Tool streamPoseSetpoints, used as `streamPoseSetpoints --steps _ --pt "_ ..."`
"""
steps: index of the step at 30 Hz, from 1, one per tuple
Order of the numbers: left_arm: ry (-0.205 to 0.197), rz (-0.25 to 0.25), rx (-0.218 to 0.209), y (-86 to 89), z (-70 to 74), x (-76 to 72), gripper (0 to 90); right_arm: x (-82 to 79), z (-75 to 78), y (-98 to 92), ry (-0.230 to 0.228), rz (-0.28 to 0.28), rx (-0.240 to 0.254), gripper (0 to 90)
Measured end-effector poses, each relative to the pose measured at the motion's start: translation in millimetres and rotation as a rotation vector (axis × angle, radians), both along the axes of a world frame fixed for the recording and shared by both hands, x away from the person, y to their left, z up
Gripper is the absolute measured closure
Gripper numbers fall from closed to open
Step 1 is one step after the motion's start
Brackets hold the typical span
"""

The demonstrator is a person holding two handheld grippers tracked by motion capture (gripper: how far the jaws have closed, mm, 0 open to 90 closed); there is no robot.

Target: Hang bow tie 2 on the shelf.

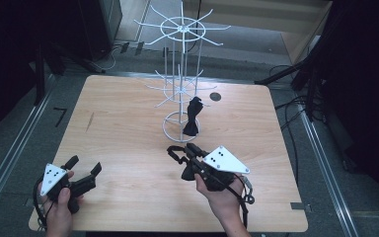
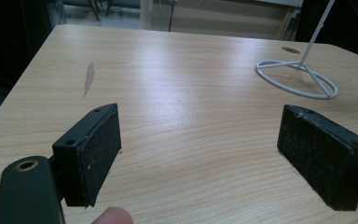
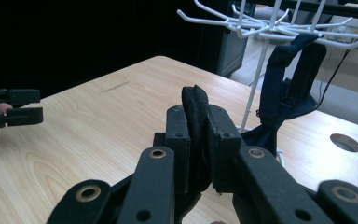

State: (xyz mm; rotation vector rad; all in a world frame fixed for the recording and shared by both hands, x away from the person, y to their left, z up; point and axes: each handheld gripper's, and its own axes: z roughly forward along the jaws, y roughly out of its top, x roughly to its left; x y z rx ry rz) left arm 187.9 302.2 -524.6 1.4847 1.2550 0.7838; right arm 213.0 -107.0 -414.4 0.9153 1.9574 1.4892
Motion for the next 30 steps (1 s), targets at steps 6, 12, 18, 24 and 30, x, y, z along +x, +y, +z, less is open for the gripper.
streamPoseSetpoints --steps 6,12,18,24,30 --pt "0.000 -0.001 -0.001 0.1 -0.1 0.1 14.4 3.0 7.6 0.5 -0.012 -0.003 0.006 82.2" --pt "0.000 -0.002 -0.001 0.2 0.0 0.0 14.4 6.1 15.0 2.4 -0.027 -0.004 0.006 82.2" --pt "-0.002 -0.002 0.000 0.0 -0.1 0.1 14.4 9.3 20.1 4.6 -0.037 -0.002 -0.003 82.3" --pt "-0.002 -0.002 0.000 -0.1 -0.1 0.1 14.4 13.7 22.8 4.0 -0.038 -0.002 0.005 82.4" --pt "-0.003 -0.003 0.002 -0.1 -0.2 0.2 14.4 17.0 28.4 5.9 -0.042 0.000 0.010 82.5"
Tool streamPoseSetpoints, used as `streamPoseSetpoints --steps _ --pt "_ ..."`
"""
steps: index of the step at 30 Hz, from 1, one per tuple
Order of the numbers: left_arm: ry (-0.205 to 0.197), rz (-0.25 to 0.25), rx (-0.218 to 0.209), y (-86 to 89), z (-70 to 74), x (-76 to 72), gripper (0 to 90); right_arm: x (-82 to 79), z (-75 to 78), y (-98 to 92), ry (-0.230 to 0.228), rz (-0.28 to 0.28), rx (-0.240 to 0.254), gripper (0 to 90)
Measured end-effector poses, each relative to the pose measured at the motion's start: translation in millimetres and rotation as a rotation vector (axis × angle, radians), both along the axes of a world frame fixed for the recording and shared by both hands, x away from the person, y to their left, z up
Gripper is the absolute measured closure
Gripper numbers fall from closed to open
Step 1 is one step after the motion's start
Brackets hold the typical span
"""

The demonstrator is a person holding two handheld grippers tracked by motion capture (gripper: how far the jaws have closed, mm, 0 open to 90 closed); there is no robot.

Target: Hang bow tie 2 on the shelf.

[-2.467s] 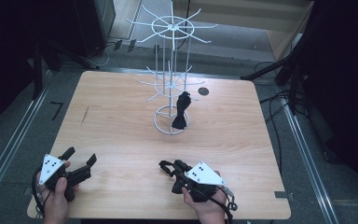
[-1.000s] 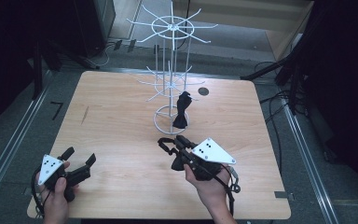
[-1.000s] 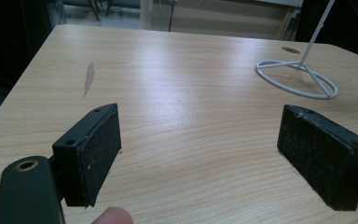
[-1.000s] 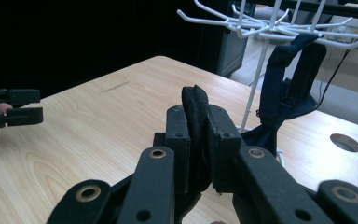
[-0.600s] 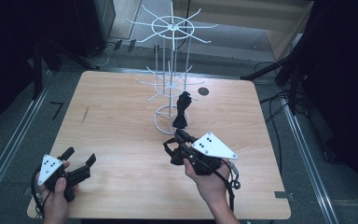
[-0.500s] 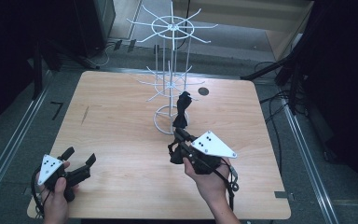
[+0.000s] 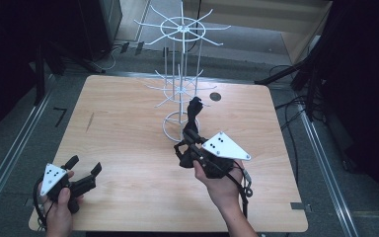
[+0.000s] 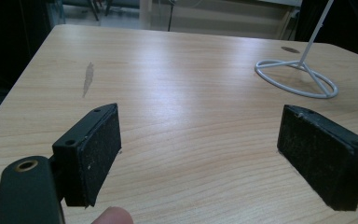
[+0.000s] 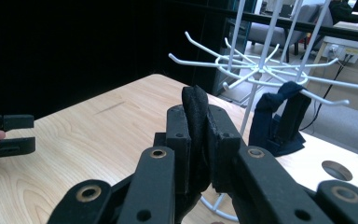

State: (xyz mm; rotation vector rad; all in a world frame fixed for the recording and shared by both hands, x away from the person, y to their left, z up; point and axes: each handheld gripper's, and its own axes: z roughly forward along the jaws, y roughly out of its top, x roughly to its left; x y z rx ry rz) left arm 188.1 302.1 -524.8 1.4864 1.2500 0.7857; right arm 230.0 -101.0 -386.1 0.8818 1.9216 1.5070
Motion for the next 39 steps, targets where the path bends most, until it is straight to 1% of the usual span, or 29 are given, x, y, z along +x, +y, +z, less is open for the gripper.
streamPoseSetpoints --steps 7,10,15,16,17,18,22,26,33,39 --pt "0.000 -0.001 0.000 0.1 0.0 0.1 14.4 3.1 10.7 5.2 -0.020 0.010 -0.004 82.5" --pt "0.001 -0.001 0.000 0.3 0.1 0.2 14.4 6.0 13.3 8.1 -0.020 0.011 -0.010 82.4" --pt "0.003 -0.001 -0.004 0.3 0.1 -0.1 14.4 10.4 18.9 11.4 -0.022 0.016 0.002 82.4" --pt "0.001 -0.001 -0.005 0.3 0.0 0.1 14.4 11.5 19.8 11.7 -0.031 0.017 -0.001 82.5" --pt "0.003 -0.001 -0.004 0.3 0.1 0.0 14.4 11.7 21.0 12.5 -0.026 0.015 0.000 82.4" --pt "0.002 -0.001 -0.005 0.3 0.0 0.0 14.4 12.7 22.5 13.1 -0.031 0.015 -0.001 82.5" --pt "0.002 -0.001 -0.008 0.4 0.0 0.1 14.4 15.2 27.0 13.4 -0.042 0.014 -0.001 82.4" --pt "0.003 -0.002 -0.005 0.5 0.1 0.0 14.4 17.5 30.3 13.0 -0.042 0.010 0.000 82.5" --pt "0.000 -0.001 -0.004 0.1 0.0 0.1 14.4 19.1 37.5 13.3 -0.061 0.009 -0.001 82.4" --pt "0.001 -0.002 -0.005 0.2 0.0 0.0 14.4 23.4 41.6 12.4 -0.056 0.008 0.008 82.4"
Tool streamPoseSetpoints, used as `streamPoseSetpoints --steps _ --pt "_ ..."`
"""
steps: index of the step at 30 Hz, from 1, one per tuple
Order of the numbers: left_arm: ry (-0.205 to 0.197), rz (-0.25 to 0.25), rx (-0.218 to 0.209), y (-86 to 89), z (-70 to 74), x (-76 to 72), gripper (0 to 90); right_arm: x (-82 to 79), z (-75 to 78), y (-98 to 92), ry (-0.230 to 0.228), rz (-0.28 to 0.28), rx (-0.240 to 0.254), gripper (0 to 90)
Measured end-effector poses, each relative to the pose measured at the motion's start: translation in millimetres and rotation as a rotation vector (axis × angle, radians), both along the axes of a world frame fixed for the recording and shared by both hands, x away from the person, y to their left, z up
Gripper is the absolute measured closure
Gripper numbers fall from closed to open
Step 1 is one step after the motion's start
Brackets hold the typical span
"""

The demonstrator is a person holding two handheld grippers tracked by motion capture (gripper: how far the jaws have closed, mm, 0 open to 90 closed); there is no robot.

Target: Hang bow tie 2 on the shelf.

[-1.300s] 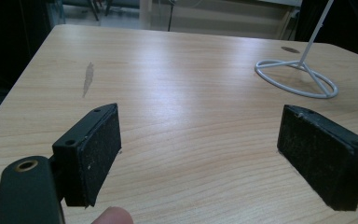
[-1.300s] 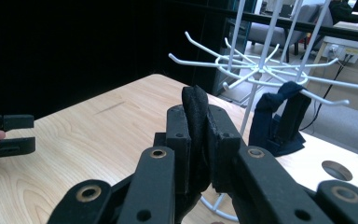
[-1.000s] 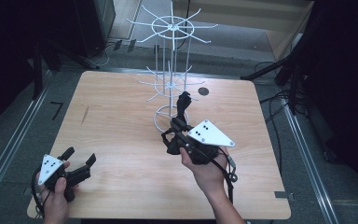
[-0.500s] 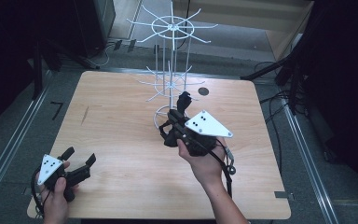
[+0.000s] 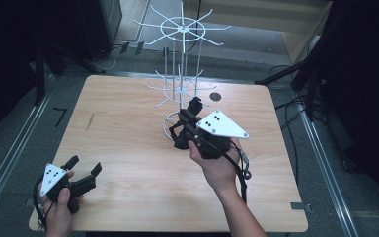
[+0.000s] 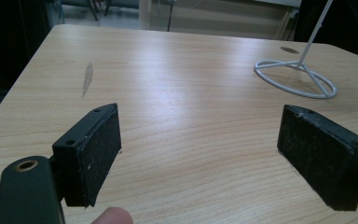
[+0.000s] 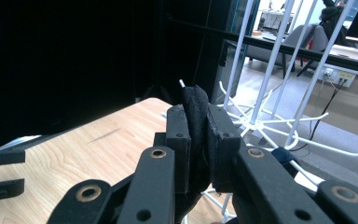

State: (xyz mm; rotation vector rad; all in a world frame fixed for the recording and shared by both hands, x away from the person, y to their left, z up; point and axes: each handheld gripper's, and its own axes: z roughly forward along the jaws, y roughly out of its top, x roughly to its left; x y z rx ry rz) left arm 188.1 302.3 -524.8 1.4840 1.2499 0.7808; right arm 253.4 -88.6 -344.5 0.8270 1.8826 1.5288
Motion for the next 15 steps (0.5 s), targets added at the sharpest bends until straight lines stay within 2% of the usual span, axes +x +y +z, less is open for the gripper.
streamPoseSetpoints --steps 15 --pt "-0.001 0.002 0.002 -0.1 0.1 -0.3 14.4 14.0 3.3 -5.1 -0.009 0.003 0.027 82.5"
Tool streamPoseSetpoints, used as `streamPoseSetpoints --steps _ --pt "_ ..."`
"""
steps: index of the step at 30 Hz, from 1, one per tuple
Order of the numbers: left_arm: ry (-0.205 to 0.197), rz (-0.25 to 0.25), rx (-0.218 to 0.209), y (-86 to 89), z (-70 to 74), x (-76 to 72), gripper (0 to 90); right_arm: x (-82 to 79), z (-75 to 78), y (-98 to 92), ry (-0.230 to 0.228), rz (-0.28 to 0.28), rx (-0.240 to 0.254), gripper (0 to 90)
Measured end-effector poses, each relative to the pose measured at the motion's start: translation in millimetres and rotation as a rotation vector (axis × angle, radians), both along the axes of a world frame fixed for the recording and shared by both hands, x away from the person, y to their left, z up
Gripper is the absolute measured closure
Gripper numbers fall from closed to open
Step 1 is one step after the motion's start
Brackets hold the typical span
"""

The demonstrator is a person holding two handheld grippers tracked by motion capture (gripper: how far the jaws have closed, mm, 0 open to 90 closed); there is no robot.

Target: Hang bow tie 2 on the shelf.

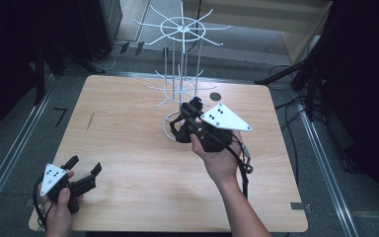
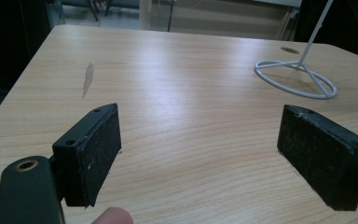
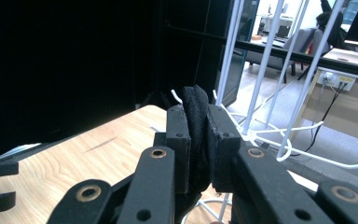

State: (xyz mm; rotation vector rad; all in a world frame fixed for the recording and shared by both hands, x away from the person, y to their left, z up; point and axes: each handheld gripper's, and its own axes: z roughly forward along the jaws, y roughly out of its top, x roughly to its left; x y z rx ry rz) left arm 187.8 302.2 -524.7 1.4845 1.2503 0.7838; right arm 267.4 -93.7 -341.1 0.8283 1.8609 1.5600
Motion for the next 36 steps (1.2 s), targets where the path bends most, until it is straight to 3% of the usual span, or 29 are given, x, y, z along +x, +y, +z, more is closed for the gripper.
streamPoseSetpoints --steps 8,11,16,29,36 --pt "-0.001 0.000 0.001 0.0 -0.1 0.0 14.4 11.7 -2.0 -3.6 -0.003 0.017 0.023 82.4" --pt "-0.001 0.000 0.001 0.0 0.0 0.0 14.4 16.9 -4.3 -6.9 -0.018 0.040 0.057 82.4" --pt "0.000 -0.001 0.002 0.1 0.0 -0.1 14.4 26.5 -11.3 -9.2 -0.015 0.022 0.056 82.3" --pt "0.000 0.001 0.004 -0.3 0.0 -0.1 14.5 41.5 -40.3 -14.2 0.078 -0.026 0.087 82.3" --pt "-0.001 0.000 0.004 -0.2 -0.1 -0.1 14.4 45.4 -57.4 -10.1 0.119 -0.041 0.074 82.2"
